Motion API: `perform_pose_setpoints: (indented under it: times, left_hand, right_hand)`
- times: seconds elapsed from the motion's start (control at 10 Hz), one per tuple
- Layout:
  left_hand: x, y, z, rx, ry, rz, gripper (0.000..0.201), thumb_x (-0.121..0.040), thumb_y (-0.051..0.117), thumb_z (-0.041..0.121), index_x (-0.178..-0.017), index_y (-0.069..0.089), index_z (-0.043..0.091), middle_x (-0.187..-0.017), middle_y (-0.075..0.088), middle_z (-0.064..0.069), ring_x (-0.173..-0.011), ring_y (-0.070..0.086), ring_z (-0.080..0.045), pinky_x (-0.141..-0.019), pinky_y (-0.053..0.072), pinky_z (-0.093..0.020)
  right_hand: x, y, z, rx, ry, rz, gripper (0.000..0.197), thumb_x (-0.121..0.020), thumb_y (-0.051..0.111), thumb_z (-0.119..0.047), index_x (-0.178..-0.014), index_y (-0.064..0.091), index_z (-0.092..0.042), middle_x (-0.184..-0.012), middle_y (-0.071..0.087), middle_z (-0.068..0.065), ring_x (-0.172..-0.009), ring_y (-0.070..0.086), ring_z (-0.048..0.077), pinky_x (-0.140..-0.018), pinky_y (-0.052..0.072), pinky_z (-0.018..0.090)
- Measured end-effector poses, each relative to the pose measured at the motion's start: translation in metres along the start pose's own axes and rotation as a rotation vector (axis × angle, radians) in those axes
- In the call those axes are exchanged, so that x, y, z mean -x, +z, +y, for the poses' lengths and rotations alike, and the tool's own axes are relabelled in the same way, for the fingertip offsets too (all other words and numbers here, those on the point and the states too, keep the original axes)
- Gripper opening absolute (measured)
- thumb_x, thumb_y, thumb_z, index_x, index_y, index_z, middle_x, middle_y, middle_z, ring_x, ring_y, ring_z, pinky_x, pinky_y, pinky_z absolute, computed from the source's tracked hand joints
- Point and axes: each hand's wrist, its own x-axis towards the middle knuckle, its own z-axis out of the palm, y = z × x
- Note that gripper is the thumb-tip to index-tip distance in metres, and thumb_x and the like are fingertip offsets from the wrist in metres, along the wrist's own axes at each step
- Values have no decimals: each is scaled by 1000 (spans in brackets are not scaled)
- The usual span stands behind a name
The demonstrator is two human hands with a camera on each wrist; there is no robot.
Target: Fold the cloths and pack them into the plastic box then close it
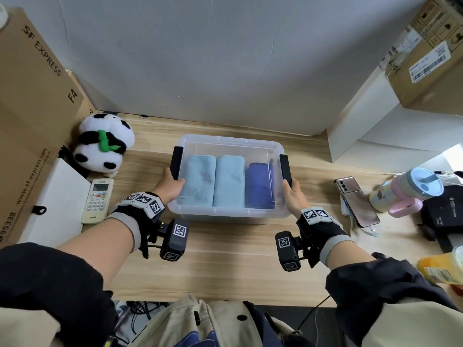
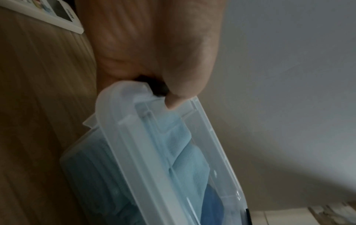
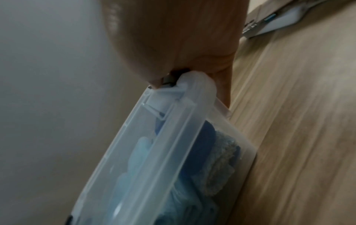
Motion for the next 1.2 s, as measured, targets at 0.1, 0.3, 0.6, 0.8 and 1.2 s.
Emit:
perform_pose_setpoints:
  times: [0.1, 0.3, 0.6, 0.8, 1.2]
  left_hand:
    - [-7, -5, -11, 153, 16, -72, 55, -96, 46, 13, -144, 19, 6, -141, 41, -13, -124, 46, -31, -103, 39, -42]
    - [-19, -6, -6, 163, 54, -82, 57, -94, 49, 10, -144, 21, 13, -139, 45, -11, -124, 48, -30, -106, 38, -49]
    - [-49, -3, 12, 148, 53, -63, 63, -94, 45, 8, -146, 13, 18, -141, 42, -9, -126, 44, -29, -108, 35, -48]
    - [-54, -1, 16, 171, 30, -62, 62, -95, 42, 6, -147, 10, 18, -142, 40, -10, -126, 43, -29, -108, 35, -46]
    - [-62, -9, 33, 4, -73, 29, 66, -67, 60, 21, -125, 40, -3, -125, 51, -22, -107, 54, -36, -92, 48, -41]
  right_hand:
    - [-2, -1, 1, -96, 11, -13, 46, -102, 29, -27, -146, 24, -13, -138, 45, 10, -116, 46, 25, -74, 27, 18]
    - [-14, 2, -1, -107, 7, 10, 47, -101, 30, -27, -145, 25, -10, -140, 45, 11, -126, 44, 27, -83, 28, 22]
    - [-38, -2, -17, -70, 51, 16, 46, -102, 28, -31, -143, 26, -10, -138, 46, 16, -124, 46, 34, -98, 36, 34]
    - [-44, -3, -21, -61, 72, -4, 47, -102, 26, -32, -144, 23, -11, -140, 45, 16, -126, 44, 35, -101, 34, 37]
    - [-41, -25, -46, 41, -75, 102, 50, -100, 32, -37, -144, 30, -14, -141, 46, 13, -128, 45, 31, -100, 35, 32]
